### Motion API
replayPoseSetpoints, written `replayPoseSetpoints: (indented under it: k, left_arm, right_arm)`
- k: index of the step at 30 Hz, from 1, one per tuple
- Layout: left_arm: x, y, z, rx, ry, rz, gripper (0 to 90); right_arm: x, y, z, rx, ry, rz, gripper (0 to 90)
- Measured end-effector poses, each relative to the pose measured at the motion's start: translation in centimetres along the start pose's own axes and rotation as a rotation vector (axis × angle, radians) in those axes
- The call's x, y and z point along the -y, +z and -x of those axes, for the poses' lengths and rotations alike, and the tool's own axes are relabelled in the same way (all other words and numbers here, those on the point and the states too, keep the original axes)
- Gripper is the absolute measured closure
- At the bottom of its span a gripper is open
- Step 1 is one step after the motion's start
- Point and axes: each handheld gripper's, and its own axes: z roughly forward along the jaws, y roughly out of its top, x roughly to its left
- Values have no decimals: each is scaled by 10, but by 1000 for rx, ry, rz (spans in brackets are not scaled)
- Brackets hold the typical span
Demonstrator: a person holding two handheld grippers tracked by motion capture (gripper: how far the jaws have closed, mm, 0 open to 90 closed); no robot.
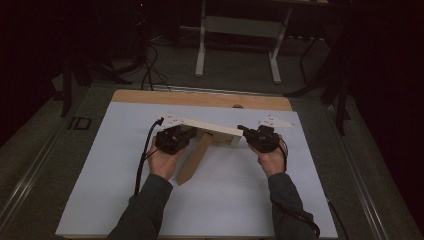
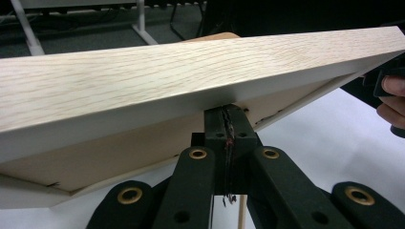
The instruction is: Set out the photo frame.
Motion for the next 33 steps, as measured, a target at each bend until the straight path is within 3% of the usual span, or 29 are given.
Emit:
replayPoseSetpoints:
  k: [33]
  left_arm:
    - [-6,13,11,22,12,-26,900]
  right_arm:
    - [-4,-6,-12,-35,-51,6,898]
